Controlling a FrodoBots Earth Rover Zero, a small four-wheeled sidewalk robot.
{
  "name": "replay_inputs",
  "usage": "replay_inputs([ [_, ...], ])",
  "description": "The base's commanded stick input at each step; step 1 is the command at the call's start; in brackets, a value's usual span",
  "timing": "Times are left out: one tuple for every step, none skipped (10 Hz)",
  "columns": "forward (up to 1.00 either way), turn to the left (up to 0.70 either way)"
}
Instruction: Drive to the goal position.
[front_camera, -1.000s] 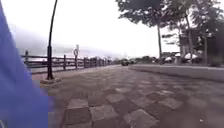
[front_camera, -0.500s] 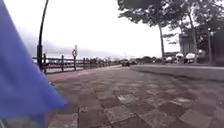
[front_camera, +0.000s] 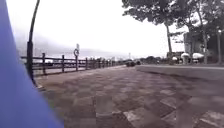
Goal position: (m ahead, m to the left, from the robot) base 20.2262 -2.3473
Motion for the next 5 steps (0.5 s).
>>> replay_inputs([
  [1.00,0.00],
  [1.00,0.00],
  [1.00,0.00],
  [1.00,0.00],
  [1.00,0.00],
])
